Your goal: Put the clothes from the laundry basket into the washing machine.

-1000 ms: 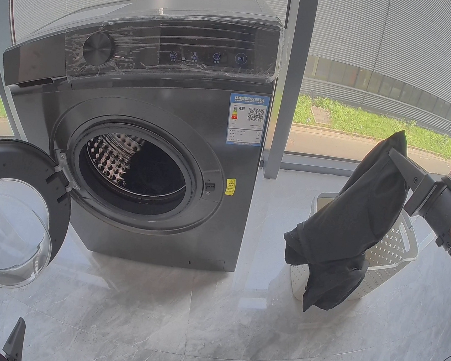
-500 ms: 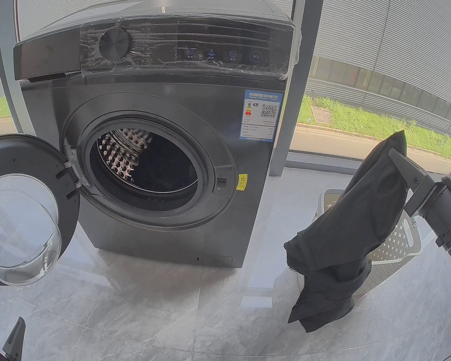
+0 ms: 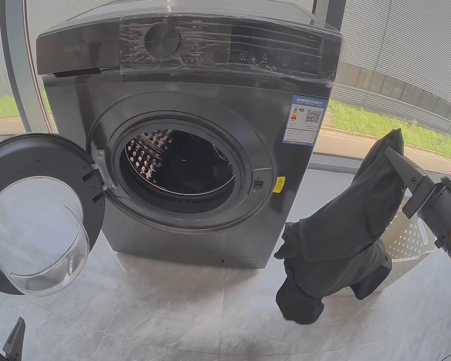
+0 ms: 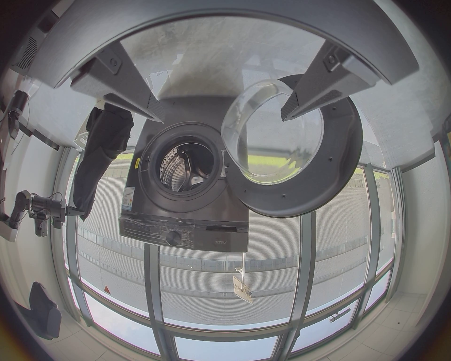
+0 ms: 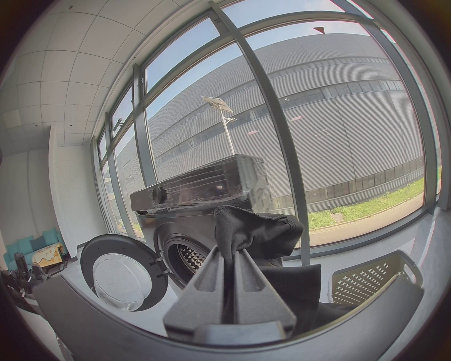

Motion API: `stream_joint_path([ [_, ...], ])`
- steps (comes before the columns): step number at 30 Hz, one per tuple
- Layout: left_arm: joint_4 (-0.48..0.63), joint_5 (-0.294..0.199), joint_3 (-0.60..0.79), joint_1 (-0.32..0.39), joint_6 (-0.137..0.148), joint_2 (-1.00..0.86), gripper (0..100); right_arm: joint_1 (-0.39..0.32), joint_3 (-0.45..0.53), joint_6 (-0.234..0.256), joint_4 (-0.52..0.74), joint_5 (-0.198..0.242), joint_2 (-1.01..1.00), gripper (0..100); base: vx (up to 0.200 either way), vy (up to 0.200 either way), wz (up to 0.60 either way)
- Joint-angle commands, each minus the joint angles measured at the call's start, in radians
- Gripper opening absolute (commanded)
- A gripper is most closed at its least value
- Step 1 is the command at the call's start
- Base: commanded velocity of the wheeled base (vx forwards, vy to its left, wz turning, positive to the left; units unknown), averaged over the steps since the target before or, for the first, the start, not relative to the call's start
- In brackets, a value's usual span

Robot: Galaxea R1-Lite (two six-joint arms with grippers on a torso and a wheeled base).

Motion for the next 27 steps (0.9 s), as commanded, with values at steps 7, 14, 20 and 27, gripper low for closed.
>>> stream_joint_path([
  [7, 0.0, 0.0, 0.015, 0.0, 0.002, -0.016, 100, 0.027, 0.004, -0.001, -0.026, 0.01, 0.001, 0, 0.0, 0.0, 0.0],
  [14, 0.0, 0.0, 0.015, 0.0, 0.001, -0.016, 100, 0.027, 0.006, 0.001, -0.027, 0.019, 0.001, 0, -0.086, 0.0, 0.0],
  [20, 0.0, 0.0, 0.015, 0.0, 0.001, -0.016, 100, 0.027, 0.006, 0.001, -0.027, 0.018, 0.003, 0, -0.1, 0.0, 0.0],
  [27, 0.0, 0.0, 0.015, 0.0, -0.001, -0.016, 100, 0.027, 0.016, 0.001, -0.027, 0.019, 0.003, 0, 0.0, 0.114, 0.0],
])
